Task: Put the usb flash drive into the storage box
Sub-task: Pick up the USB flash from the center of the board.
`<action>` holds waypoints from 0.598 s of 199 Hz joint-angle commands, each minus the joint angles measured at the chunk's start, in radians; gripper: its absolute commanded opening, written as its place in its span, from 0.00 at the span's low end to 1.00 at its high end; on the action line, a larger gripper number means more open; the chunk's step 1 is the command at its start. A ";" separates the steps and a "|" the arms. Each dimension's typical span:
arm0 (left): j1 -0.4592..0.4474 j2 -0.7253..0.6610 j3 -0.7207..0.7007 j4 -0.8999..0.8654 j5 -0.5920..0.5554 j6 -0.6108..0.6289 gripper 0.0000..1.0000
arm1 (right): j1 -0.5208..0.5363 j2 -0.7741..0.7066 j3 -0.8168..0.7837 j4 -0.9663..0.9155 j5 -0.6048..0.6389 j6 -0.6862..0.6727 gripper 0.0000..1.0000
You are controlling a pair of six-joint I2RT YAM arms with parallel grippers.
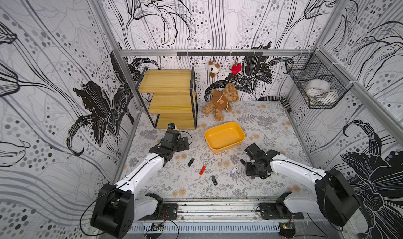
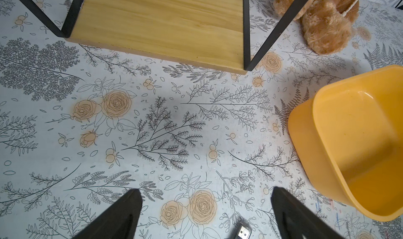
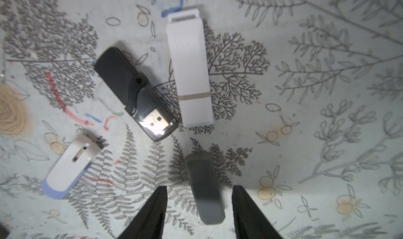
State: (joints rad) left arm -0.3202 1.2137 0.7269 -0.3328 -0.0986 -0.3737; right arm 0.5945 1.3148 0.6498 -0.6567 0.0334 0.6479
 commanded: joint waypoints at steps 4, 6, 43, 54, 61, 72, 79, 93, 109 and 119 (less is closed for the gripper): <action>-0.002 0.027 -0.004 0.032 0.025 0.000 0.98 | 0.005 0.023 -0.019 0.003 0.019 -0.008 0.49; -0.002 0.028 -0.004 0.033 0.026 0.000 0.98 | 0.006 0.025 -0.019 0.003 0.019 -0.008 0.49; -0.003 0.051 0.003 0.009 0.034 0.005 0.98 | 0.010 0.034 -0.024 -0.003 0.016 -0.008 0.42; -0.005 0.050 0.003 0.001 0.038 0.009 0.98 | 0.011 0.034 -0.024 -0.008 0.016 -0.008 0.40; -0.006 0.049 0.003 -0.003 0.043 0.009 0.98 | 0.011 0.035 -0.024 -0.012 0.016 -0.008 0.39; -0.006 0.051 0.003 -0.011 0.051 0.012 0.98 | 0.014 0.037 -0.028 -0.015 0.016 -0.009 0.36; -0.008 0.053 0.003 -0.015 0.057 0.014 0.98 | 0.014 0.039 -0.030 -0.014 0.016 -0.008 0.34; -0.014 0.063 0.004 -0.024 0.070 0.018 0.98 | 0.014 0.048 -0.035 -0.009 0.016 -0.008 0.30; -0.029 0.083 0.015 -0.047 0.082 0.026 0.98 | 0.017 0.058 -0.031 -0.011 0.014 -0.009 0.24; -0.045 0.090 0.021 -0.060 0.070 0.028 0.98 | 0.017 0.060 -0.029 -0.009 0.014 -0.007 0.20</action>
State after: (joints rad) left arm -0.3374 1.2816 0.7273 -0.3607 -0.0441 -0.3649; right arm 0.6014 1.3422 0.6449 -0.6502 0.0532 0.6411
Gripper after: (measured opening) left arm 0.977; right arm 0.239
